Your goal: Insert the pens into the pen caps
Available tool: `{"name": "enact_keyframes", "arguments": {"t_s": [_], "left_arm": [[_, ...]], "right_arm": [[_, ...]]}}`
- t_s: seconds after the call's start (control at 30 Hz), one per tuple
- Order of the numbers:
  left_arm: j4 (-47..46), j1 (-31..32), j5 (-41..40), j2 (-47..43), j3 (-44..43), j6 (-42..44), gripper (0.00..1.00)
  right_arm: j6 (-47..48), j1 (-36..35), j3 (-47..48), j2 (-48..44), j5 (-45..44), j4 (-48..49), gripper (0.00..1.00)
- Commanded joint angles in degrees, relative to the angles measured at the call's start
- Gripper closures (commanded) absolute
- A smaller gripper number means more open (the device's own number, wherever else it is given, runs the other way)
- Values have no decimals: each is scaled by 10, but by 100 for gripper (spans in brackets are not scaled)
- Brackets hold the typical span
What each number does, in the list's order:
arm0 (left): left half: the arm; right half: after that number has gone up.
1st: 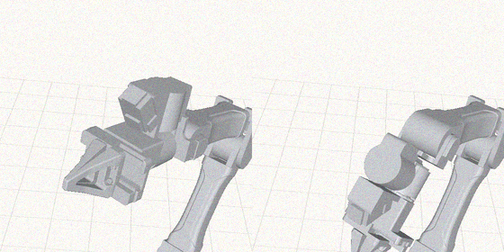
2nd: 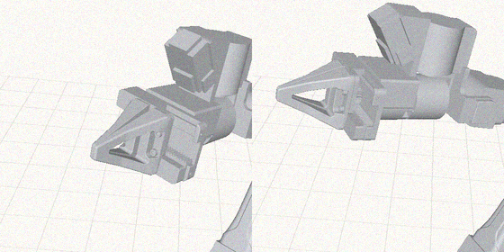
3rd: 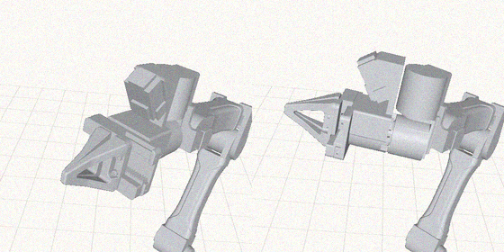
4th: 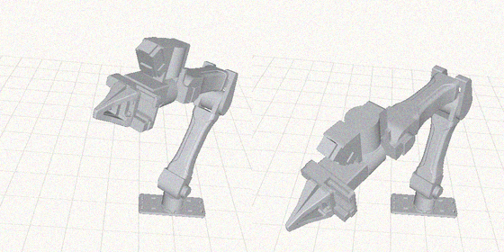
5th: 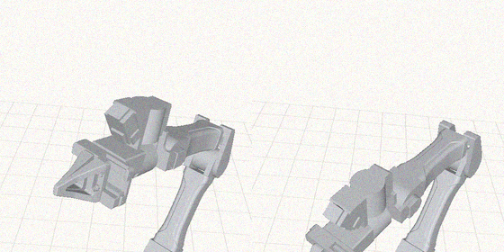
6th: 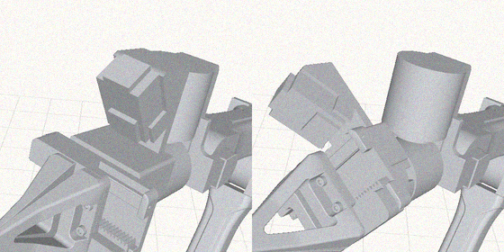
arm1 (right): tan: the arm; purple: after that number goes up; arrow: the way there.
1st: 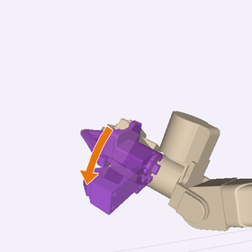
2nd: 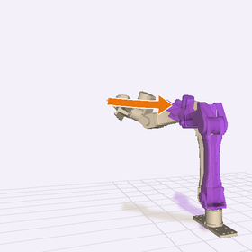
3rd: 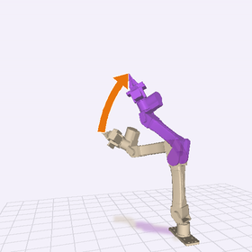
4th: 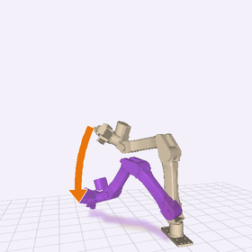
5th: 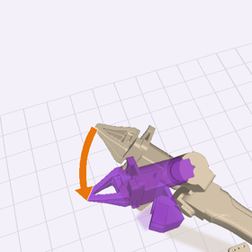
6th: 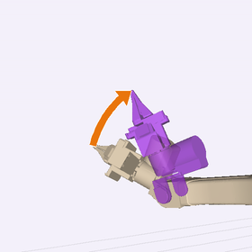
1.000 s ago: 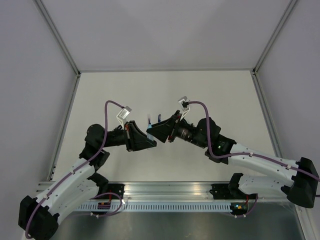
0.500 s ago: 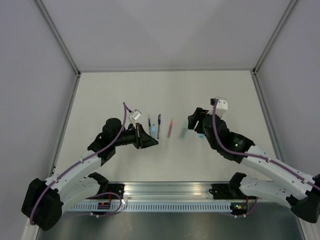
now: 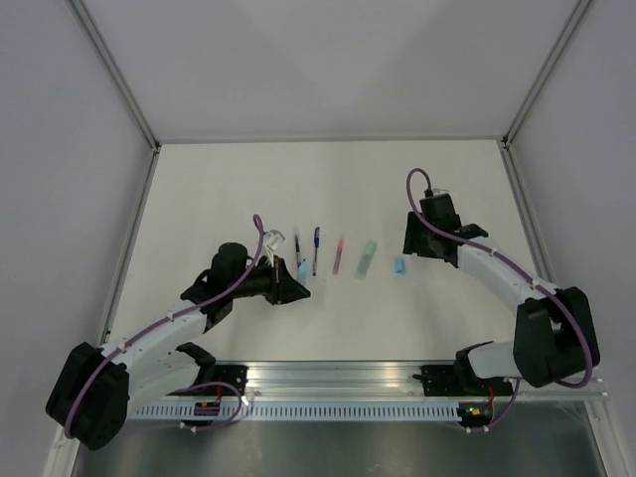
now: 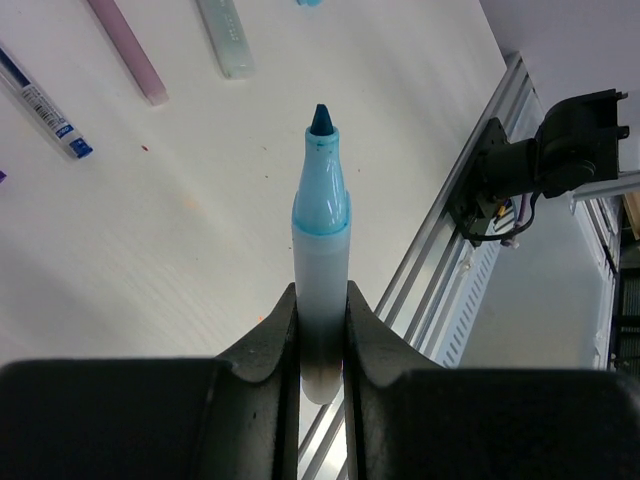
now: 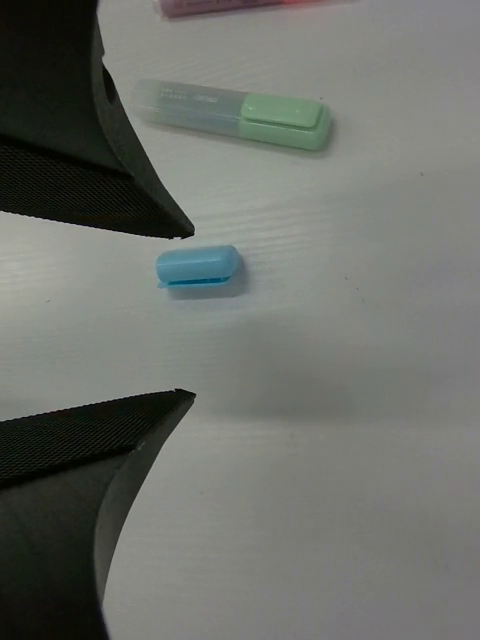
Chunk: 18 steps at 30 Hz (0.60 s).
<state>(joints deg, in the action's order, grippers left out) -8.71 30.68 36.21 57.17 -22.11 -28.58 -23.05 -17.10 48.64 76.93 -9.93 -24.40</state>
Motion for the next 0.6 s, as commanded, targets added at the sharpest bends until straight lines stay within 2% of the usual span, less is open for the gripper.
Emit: {"name": "enact_keyframes", "arguments": {"t_s": [0.0, 0.17, 0.57], "left_arm": [[-22, 3, -7, -22, 6, 27, 98], [-1, 3, -34, -44, 5, 37, 98], [2, 3, -34, -46, 3, 37, 98]], "right_arm": [[38, 0, 27, 27, 97, 15, 32], [29, 0, 41, 64, 116, 20, 34], [7, 0, 12, 124, 103, 51, 40]]}}
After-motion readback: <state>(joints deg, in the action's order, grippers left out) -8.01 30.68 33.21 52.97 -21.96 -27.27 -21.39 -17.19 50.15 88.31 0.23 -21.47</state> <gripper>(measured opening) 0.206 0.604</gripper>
